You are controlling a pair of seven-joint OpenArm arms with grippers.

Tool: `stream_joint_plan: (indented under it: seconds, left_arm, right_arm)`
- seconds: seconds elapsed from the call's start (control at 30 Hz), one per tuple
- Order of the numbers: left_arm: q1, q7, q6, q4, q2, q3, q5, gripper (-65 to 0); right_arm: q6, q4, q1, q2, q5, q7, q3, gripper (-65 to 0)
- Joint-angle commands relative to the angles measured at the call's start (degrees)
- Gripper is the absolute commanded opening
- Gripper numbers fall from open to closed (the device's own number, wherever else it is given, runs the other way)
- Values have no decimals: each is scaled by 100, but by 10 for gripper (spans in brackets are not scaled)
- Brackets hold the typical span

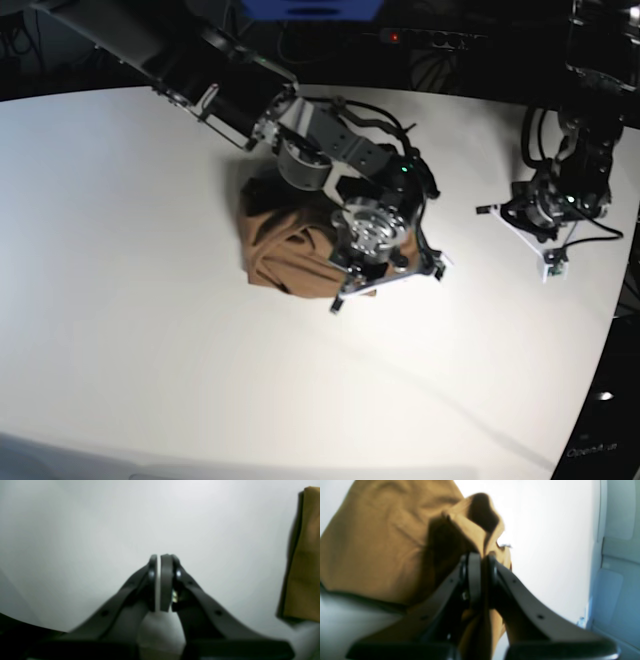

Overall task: Fold the T-shirt properly
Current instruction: 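Press the folded bundle down with the right gripper and drag it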

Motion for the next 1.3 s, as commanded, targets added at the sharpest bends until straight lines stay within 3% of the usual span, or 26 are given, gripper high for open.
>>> stream_joint_plan:
  seconds: [0.0,0.27,0.47,0.73,1.1,1.27]
  left_arm:
    - [-93,-73,5,102,-87,-51,25,-627]
    - [30,-82,5,110,-78,-51,25,-627]
    - [30,-82,5,110,-61,-51,25,-627]
    - [109,-82,5,110,-61,-51,25,-627]
    - [118,-82,5,110,-52,-51,25,-627]
    - [118,-82,5,110,-43,-42,25,-627]
  right_arm:
    - [-26,90,115,-86,-86,74,18,-628]
    - [-26,72,98,-86,-78,461,36,-625]
    - [-8,72,27,-86,380,821,-17,-625]
    - [1,55,36,-86,397,1120,-589,-624]
    - [1,-270,80,-86,388,1349,-553,-621]
    - [1,-640,115,-86,380,1735,-404,-621]
